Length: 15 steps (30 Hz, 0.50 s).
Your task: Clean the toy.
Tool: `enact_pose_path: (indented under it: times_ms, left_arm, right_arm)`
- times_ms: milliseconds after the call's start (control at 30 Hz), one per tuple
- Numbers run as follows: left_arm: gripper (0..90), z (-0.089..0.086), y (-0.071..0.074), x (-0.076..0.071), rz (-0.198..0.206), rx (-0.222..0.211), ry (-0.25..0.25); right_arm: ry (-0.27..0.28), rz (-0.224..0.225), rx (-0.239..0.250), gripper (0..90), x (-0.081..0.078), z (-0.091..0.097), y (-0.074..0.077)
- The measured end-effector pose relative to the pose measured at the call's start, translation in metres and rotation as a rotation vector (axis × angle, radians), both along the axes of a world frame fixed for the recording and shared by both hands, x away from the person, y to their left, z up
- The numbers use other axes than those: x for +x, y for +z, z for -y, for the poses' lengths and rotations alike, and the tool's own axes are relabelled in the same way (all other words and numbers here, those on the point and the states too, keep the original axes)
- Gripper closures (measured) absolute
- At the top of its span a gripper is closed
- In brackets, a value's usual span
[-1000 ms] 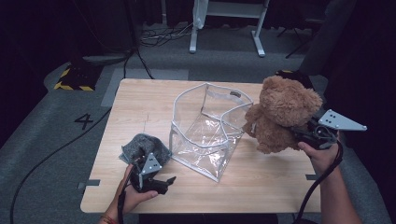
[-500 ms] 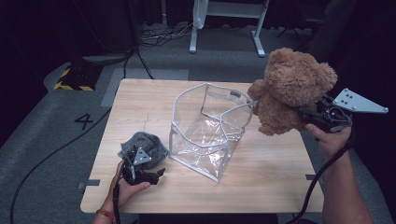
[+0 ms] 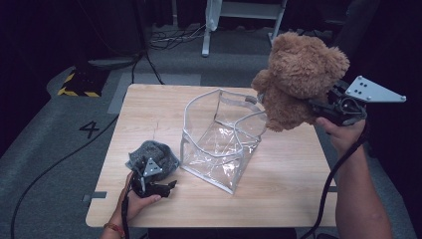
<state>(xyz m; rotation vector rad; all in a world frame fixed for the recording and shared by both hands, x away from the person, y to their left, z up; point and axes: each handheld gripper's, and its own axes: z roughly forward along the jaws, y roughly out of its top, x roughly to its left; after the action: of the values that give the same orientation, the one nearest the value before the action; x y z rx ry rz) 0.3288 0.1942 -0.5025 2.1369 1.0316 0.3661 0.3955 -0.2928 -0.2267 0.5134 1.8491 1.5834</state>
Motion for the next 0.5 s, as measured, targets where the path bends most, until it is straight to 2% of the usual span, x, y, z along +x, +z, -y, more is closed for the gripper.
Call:
enact_pose_path:
  times_ms: [167, 333, 500]
  left_arm:
    - [16.7, 0.0, 0.0, 0.0, -0.002, 0.007, -0.003]
    - [16.7, 0.0, 0.0, 0.0, -0.001, 0.005, -0.001]
    - [16.7, 0.0, 0.0, 0.0, -0.001, 0.005, -0.002]
  right_arm:
    - [0.036, 0.009, 0.031, 50.0, 0.004, -0.008, 0.013]
    - [0.088, 0.013, 0.03, 50.0, 0.005, -0.025, 0.022]
    - [0.156, -0.004, 0.02, 50.0, 0.008, -0.048, 0.023]
